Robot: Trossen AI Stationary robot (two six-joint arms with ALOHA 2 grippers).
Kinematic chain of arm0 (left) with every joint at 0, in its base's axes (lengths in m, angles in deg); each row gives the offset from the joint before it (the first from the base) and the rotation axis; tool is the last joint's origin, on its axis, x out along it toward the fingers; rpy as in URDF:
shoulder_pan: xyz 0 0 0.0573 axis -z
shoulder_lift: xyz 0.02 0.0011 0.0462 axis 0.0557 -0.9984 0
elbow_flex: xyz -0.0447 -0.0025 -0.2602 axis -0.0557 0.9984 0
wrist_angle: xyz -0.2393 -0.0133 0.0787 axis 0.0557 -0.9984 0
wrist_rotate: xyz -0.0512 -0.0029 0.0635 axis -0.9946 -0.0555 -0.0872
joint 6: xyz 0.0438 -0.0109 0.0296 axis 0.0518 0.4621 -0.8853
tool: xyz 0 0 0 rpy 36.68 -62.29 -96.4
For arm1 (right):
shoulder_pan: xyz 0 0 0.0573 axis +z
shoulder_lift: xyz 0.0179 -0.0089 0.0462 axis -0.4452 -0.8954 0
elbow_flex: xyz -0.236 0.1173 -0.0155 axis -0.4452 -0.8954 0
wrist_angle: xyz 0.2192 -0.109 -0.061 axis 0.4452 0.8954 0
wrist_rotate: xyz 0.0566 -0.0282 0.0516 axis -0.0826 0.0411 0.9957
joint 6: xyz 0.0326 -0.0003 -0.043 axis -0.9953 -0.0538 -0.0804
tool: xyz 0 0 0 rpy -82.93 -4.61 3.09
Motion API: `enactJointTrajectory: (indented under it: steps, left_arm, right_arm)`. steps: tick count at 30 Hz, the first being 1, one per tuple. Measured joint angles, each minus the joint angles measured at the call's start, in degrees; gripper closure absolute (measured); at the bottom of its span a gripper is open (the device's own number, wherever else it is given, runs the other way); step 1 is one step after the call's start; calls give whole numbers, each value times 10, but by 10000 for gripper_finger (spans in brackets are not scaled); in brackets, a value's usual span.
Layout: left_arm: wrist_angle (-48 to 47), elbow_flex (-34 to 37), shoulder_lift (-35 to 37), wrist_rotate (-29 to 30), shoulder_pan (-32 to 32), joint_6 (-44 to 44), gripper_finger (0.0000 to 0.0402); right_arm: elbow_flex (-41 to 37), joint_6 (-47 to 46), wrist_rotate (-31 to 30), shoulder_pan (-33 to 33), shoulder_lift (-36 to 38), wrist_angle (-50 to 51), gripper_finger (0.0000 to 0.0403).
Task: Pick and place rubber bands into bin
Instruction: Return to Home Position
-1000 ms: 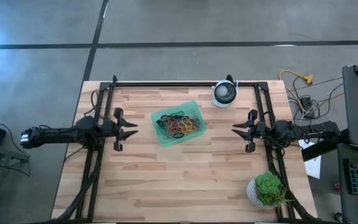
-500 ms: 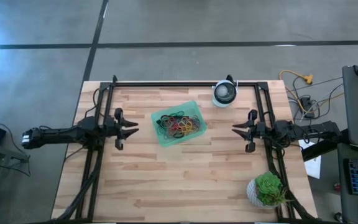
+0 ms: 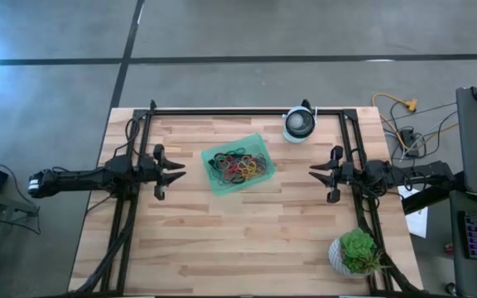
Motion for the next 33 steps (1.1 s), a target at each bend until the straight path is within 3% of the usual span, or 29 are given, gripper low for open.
enactJointTrajectory:
  steps: [33]
  left_arm:
    - [0,0,-5,-1,0,-1,308]
  right_arm:
    - [0,-1,0,0,0,0,335]
